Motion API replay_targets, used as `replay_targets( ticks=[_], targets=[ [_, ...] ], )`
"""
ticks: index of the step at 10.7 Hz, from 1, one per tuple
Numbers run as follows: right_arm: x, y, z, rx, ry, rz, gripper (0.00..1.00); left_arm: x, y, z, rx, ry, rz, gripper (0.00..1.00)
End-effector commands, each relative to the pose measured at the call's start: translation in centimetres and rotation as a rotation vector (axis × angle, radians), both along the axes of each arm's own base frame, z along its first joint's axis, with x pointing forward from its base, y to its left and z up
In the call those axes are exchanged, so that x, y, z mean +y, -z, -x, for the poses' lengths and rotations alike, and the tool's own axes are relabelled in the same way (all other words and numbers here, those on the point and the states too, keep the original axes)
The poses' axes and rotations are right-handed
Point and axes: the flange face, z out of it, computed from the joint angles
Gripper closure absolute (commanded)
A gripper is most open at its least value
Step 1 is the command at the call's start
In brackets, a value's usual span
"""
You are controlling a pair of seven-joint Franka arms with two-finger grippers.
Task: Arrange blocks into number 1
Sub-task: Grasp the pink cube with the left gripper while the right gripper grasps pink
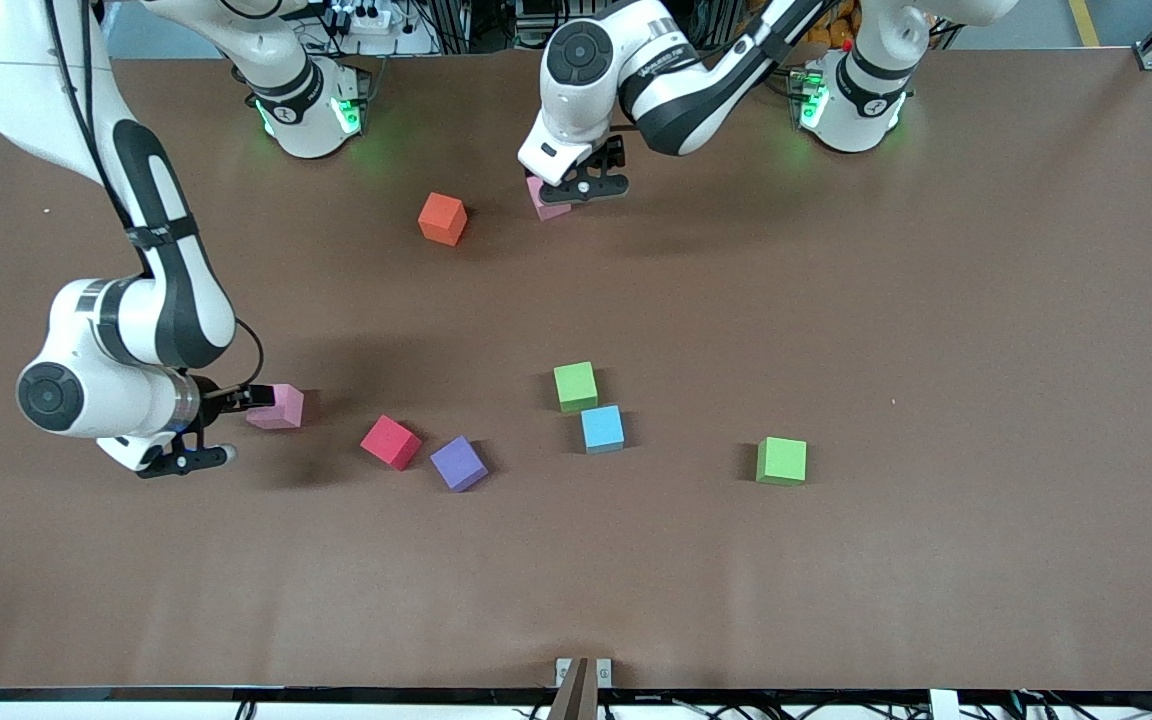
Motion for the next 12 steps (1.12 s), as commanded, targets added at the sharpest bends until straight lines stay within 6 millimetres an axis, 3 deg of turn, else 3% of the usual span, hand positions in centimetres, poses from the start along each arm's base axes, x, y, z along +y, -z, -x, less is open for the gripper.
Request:
replay_targets(
  ticks=[1,5,7,10,11,12],
  targets=[
    [0.2,1.7,-0.1,0.009,0.027,-0.019,0.00,-1.8,2.1,1.8,0.012,-0.008,0.019,0.00],
    [0.5,3.7,0.0,0.020,0.049,-0.042,0.00,-2.3,5.5,2.0,0.015,-0.014,0.002,0.00],
    [0.3,4.9,0.1,0.034,0.046,-0.041,0.00,-3.2,6.2,1.2,0.009,-0.028,0.012,0.00],
    [-0.3,6.9,1.8,0.093,0.056,-0.042,0.02,-4.0,7.6,2.1,0.017,-0.041,-0.005,0.00],
    [-0.2,6.6,1.8,0.090,0.057,-0.044,0.67,-4.1,7.8,2.5,0.021,-0.045,-0.012,0.00],
    [-0.1,6.2,1.7,0.085,0.084,-0.072,1.00,-4.1,8.1,2.8,0.026,-0.055,-0.020,0.00]
  ],
)
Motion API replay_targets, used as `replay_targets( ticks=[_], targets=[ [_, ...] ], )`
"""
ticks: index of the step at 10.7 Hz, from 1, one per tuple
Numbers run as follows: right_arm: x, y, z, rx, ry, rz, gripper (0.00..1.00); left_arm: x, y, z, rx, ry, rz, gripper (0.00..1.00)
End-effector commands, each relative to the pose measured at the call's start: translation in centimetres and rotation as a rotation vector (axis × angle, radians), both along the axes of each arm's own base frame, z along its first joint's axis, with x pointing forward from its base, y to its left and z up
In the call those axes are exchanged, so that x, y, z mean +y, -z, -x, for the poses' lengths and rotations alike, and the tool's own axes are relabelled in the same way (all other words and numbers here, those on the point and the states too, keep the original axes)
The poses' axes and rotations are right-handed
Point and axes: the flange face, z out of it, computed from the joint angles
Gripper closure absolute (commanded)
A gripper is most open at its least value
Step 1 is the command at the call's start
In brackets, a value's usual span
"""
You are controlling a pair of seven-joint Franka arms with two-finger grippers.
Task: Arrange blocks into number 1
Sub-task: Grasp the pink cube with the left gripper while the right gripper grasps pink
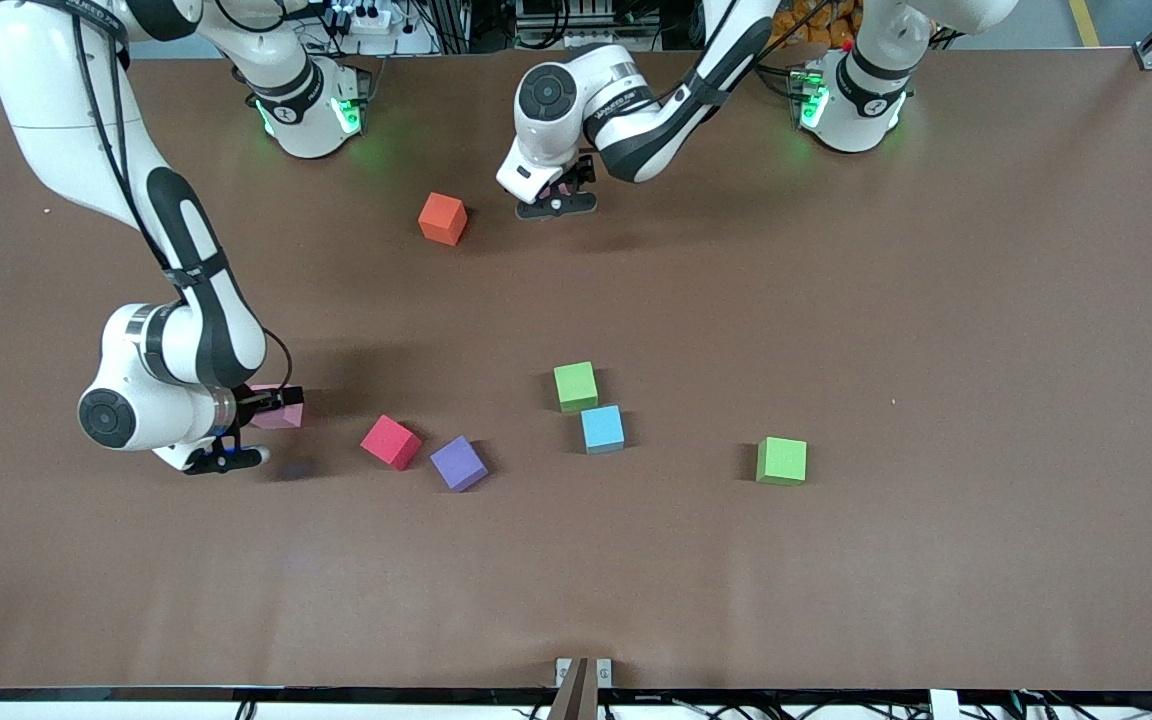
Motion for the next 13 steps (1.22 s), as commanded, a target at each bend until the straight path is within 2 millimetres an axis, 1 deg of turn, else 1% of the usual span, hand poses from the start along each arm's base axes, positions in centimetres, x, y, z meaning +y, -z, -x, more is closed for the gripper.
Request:
replay_targets(
  ticks=[1,2,3,4,5,6,7,8,9,10,11,13],
  targets=[
    [-0.8,-0.9,0.1,-0.002,0.059,-0.061,1.00,-0.7,0.9,0.7,0.014,-0.041,-0.013,0.00],
    [-1.9,-1.2,0.2,-0.001,0.057,-0.085,1.00,-0.7,1.4,0.9,0.022,-0.052,-0.024,0.00],
    [-3.2,-2.0,0.1,-0.014,0.057,-0.116,1.00,-0.7,1.8,0.9,0.029,-0.059,-0.027,0.00],
    [-3.5,-2.7,0.2,-0.004,0.052,-0.137,1.00,-0.8,2.2,0.9,0.030,-0.072,-0.023,0.00],
    [-3.4,-3.7,0.2,-0.004,0.050,-0.141,1.00,-0.8,2.5,0.9,0.030,-0.083,-0.023,0.00],
    [-3.2,-4.6,0.2,-0.002,0.048,-0.144,1.00,-1.0,2.8,1.5,0.033,-0.075,-0.027,0.00],
    [-2.7,-5.6,0.2,-0.003,0.043,-0.146,1.00,-0.7,3.4,1.0,0.034,-0.092,-0.036,0.00],
    [-2.0,-6.8,0.0,-0.014,0.030,-0.147,1.00,-0.7,3.8,0.9,0.033,-0.099,-0.039,0.12],
    [-1.5,-7.7,-0.1,-0.026,0.020,-0.147,1.00,-0.7,3.9,1.2,0.031,-0.093,-0.038,0.56],
    [-1.6,-8.5,-0.2,-0.039,0.015,-0.142,1.00,-0.7,3.9,1.3,0.031,-0.095,-0.040,0.98],
    [-1.8,-9.1,-0.2,-0.051,0.004,-0.142,1.00,-0.8,3.7,1.5,0.027,-0.093,-0.040,1.00],
    [-2.7,-10.3,0.0,-0.053,-0.015,-0.117,1.00,-1.2,3.3,2.7,0.012,-0.056,-0.036,1.00]
  ],
)
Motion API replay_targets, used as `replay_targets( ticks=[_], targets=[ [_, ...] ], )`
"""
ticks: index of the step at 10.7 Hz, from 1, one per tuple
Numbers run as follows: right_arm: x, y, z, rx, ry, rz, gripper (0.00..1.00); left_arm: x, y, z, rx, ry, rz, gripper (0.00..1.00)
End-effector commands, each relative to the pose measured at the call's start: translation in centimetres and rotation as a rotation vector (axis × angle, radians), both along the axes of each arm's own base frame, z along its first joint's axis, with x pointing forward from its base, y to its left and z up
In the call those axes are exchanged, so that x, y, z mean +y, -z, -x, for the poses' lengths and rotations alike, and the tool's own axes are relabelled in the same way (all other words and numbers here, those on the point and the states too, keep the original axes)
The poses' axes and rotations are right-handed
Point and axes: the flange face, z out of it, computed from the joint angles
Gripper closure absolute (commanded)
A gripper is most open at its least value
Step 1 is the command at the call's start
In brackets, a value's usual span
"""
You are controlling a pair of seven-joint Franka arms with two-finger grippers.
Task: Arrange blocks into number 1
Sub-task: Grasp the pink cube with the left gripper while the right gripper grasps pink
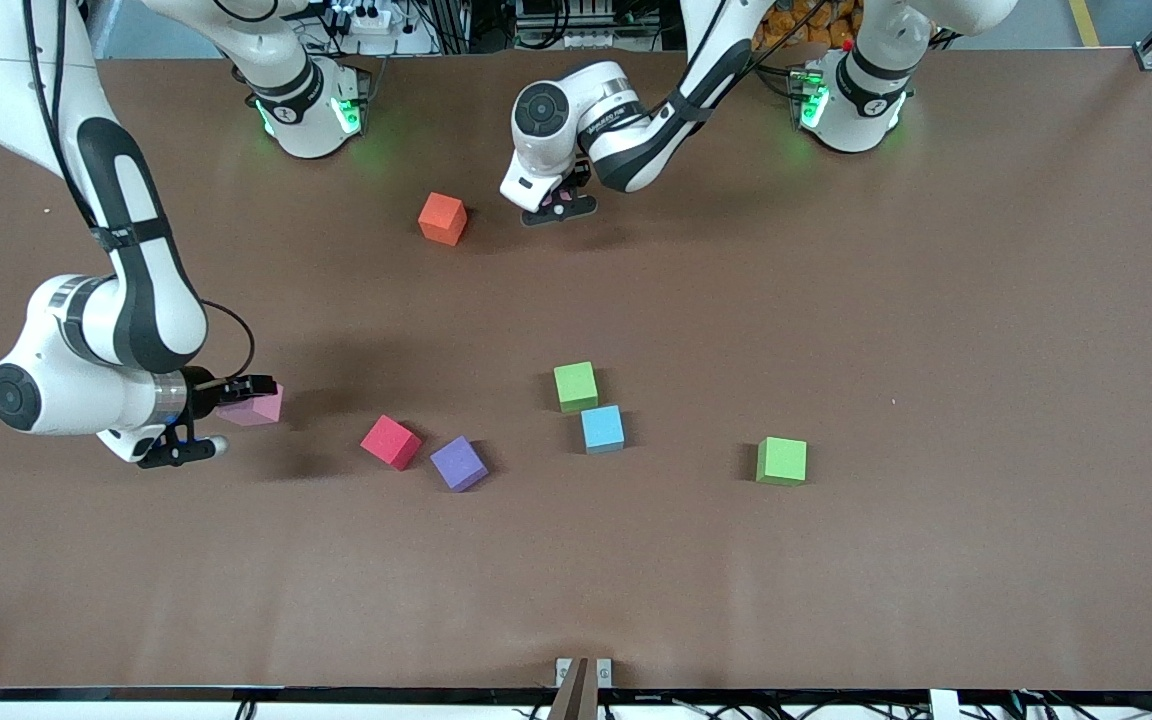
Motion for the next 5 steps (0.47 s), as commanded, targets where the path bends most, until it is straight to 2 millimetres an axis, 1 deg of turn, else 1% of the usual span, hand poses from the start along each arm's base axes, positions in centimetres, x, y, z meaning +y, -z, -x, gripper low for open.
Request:
replay_targets(
  ticks=[1,3,5],
  targets=[
    [-0.9,-1.6,0.6,0.001,-0.025,0.010,1.00,-0.8,-0.8,1.7,-0.030,0.027,0.005,1.00],
    [-0.6,-1.6,0.5,-0.003,-0.020,0.014,1.00,0.0,-1.3,4.3,-0.077,0.133,-0.010,1.00],
    [-0.5,-1.5,0.4,-0.007,-0.020,0.016,1.00,0.3,-1.4,5.2,-0.120,0.201,-0.017,1.00]
  ],
)
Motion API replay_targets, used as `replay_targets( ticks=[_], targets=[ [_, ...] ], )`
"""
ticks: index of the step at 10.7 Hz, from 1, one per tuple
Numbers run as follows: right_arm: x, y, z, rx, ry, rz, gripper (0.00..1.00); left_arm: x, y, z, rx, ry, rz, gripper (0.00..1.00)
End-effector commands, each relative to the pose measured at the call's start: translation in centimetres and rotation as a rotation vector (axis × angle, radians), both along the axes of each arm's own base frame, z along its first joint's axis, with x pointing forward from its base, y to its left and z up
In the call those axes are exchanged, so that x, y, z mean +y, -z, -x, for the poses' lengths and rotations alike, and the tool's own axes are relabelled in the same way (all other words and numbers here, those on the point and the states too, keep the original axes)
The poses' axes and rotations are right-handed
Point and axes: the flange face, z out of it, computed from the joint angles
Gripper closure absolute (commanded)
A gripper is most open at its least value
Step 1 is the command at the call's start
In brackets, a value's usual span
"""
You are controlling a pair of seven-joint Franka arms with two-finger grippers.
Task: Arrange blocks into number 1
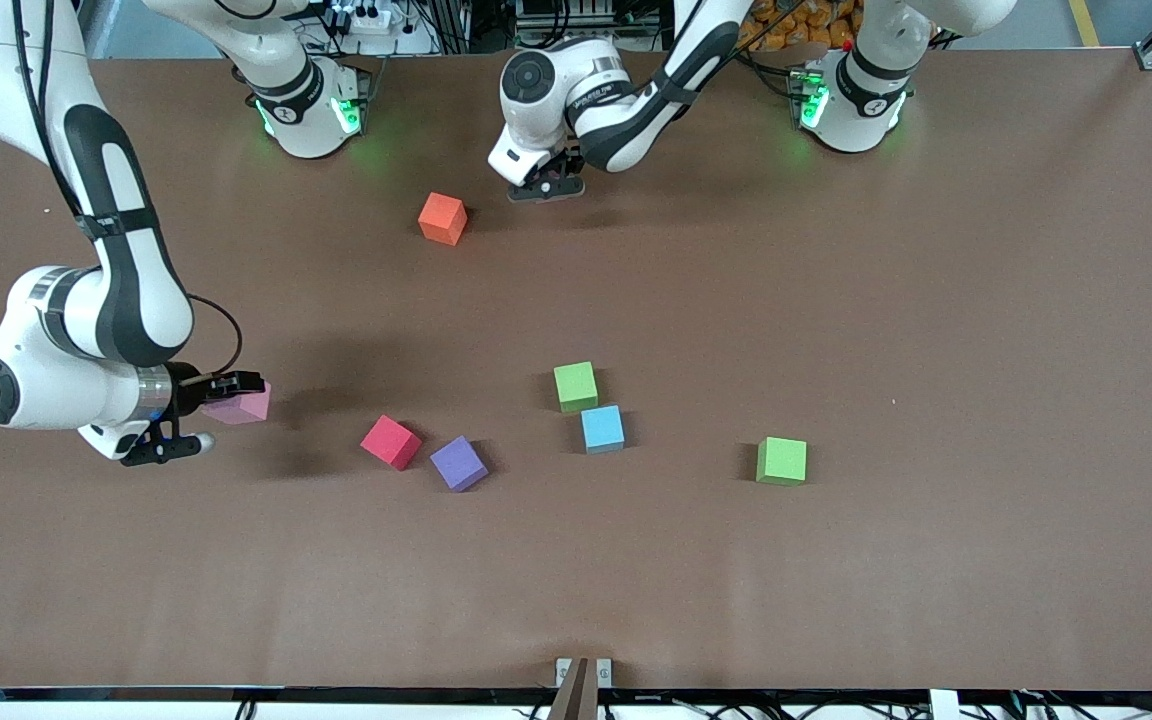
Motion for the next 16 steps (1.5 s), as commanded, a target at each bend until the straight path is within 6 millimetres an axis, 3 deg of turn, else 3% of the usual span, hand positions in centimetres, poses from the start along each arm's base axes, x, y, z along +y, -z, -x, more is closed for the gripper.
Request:
replay_targets(
  ticks=[1,11,12,13,15,16],
  targets=[
    [0.1,-0.6,0.4,-0.002,-0.013,0.008,1.00,1.1,-0.4,1.0,-0.080,0.074,-0.017,1.00],
    [-0.2,-0.8,0.5,0.002,-0.009,0.006,1.00,1.6,0.8,-2.5,-0.102,0.121,0.033,1.00],
    [-0.4,-0.9,0.4,-0.002,-0.006,0.007,1.00,1.7,0.9,-3.0,-0.103,0.110,0.030,0.60],
    [-0.4,-1.0,0.4,-0.004,-0.006,0.007,1.00,1.6,0.9,-2.9,-0.103,0.097,0.029,0.01],
    [-0.2,-1.0,0.3,-0.007,-0.007,0.008,1.00,1.5,0.5,-3.1,-0.101,0.076,0.034,0.00],
    [-0.3,-2.1,0.4,-0.016,0.001,0.008,1.00,1.1,0.1,-3.4,-0.104,0.062,0.043,0.00]
  ],
)
